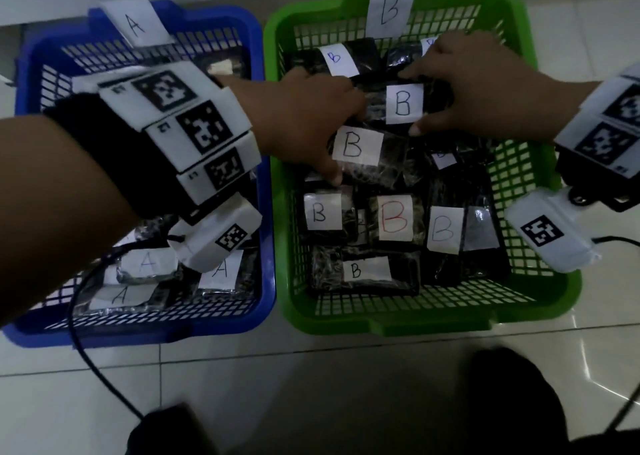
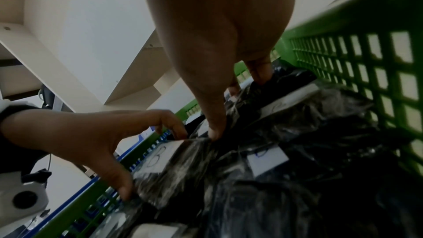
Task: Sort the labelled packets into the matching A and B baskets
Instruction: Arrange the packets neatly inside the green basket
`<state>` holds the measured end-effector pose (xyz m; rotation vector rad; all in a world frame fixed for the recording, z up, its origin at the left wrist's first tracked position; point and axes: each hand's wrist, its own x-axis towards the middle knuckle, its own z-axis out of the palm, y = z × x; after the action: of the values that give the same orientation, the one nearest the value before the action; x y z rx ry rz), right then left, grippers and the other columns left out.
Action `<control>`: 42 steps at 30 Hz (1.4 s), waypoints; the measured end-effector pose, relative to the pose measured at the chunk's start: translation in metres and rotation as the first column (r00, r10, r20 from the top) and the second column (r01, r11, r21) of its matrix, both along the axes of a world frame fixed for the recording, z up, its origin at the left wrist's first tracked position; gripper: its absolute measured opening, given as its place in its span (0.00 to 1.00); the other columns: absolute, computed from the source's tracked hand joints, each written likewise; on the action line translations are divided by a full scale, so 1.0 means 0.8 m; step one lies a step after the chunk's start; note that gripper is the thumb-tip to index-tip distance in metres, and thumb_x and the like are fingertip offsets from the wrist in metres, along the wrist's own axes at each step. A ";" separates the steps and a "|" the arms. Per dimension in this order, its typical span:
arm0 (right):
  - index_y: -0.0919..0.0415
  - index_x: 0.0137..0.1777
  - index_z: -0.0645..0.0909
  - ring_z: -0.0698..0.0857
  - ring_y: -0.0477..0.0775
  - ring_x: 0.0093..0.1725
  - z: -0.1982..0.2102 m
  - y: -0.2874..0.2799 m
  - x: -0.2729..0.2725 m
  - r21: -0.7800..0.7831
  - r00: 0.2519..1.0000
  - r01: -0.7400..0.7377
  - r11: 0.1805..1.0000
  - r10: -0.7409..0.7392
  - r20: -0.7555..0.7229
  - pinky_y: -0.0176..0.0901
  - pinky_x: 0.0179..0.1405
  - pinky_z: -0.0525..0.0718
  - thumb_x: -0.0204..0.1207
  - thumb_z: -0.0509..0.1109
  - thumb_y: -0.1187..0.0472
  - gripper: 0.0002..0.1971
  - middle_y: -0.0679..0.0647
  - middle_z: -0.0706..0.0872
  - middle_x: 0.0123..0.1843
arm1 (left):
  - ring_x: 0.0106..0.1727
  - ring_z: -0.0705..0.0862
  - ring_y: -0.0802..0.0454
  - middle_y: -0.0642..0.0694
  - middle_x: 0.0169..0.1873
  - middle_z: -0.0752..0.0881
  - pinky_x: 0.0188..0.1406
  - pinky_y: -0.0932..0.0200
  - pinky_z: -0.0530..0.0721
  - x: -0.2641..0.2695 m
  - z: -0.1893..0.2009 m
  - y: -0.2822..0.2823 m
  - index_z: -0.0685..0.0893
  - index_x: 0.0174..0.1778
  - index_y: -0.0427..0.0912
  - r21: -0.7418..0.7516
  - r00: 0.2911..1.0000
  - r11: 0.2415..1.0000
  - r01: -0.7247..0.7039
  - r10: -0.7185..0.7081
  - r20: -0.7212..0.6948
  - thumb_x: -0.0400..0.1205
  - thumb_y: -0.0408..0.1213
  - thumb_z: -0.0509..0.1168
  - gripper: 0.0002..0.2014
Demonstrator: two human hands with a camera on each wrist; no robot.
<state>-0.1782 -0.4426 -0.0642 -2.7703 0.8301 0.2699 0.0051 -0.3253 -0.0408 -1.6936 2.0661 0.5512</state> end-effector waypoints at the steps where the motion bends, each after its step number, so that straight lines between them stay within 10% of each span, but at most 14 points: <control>1: 0.55 0.73 0.72 0.73 0.66 0.64 -0.002 0.003 0.002 -0.002 1.000 -0.003 1.000 0.003 0.016 0.53 0.64 0.69 0.64 0.77 0.43 0.38 0.64 0.76 0.65 | 0.71 0.68 0.43 0.45 0.69 0.70 0.70 0.44 0.63 0.001 -0.003 0.004 0.66 0.73 0.48 -0.016 1.000 1.000 0.008 -0.007 0.012 0.67 0.63 0.71 0.42; 9: 0.61 0.63 0.76 0.73 0.62 0.64 -0.005 0.008 0.001 0.099 0.992 0.046 0.994 -0.058 0.116 0.48 0.62 0.68 0.61 0.81 0.51 0.31 0.62 0.75 0.64 | 0.52 0.74 0.47 0.45 0.52 0.74 0.59 0.50 0.67 0.009 0.004 0.030 0.72 0.60 0.41 -0.180 0.999 0.983 0.034 -0.040 -0.029 0.65 0.69 0.62 0.38; 21: 0.59 0.60 0.78 0.82 0.53 0.43 0.004 -0.004 -0.016 0.284 0.953 0.228 0.931 -0.273 0.131 0.38 0.40 0.73 0.71 0.76 0.63 0.18 0.52 0.84 0.42 | 0.57 0.76 0.48 0.49 0.55 0.77 0.62 0.48 0.63 0.016 -0.002 0.038 0.69 0.61 0.47 0.000 0.991 0.994 -0.108 0.108 -0.080 0.68 0.66 0.68 0.34; 30: 0.57 0.54 0.81 0.78 0.49 0.43 0.024 0.003 -0.030 0.217 0.917 0.262 0.940 -0.313 0.248 0.34 0.31 0.67 0.76 0.70 0.58 0.08 0.51 0.82 0.43 | 0.60 0.77 0.48 0.48 0.59 0.78 0.63 0.50 0.66 -0.016 -0.005 0.024 0.71 0.66 0.48 -0.186 0.984 0.979 -0.088 0.056 -0.171 0.69 0.65 0.68 0.35; 37: 0.56 0.52 0.82 0.80 0.47 0.39 0.021 0.027 -0.041 0.276 0.942 0.202 0.940 -0.264 0.208 0.17 0.31 0.70 0.73 0.74 0.61 0.09 0.48 0.83 0.40 | 0.61 0.75 0.45 0.44 0.60 0.76 0.57 0.51 0.72 -0.034 -0.023 0.022 0.73 0.66 0.44 -0.278 0.988 0.957 -0.081 0.041 -0.147 0.69 0.68 0.65 0.37; 42: 0.56 0.55 0.81 0.79 0.47 0.39 0.013 0.046 -0.046 0.228 0.991 0.068 0.971 -0.092 0.095 0.29 0.31 0.68 0.67 0.78 0.52 0.19 0.50 0.84 0.45 | 0.59 0.71 0.48 0.43 0.59 0.72 0.52 0.57 0.71 -0.019 -0.009 0.028 0.69 0.62 0.40 -0.158 0.935 0.955 -0.251 0.196 -0.295 0.67 0.59 0.73 0.36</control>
<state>-0.2150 -0.4060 -0.0535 -2.5113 0.8279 0.1881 -0.0104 -0.3025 -0.0484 -2.0889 2.1895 0.7151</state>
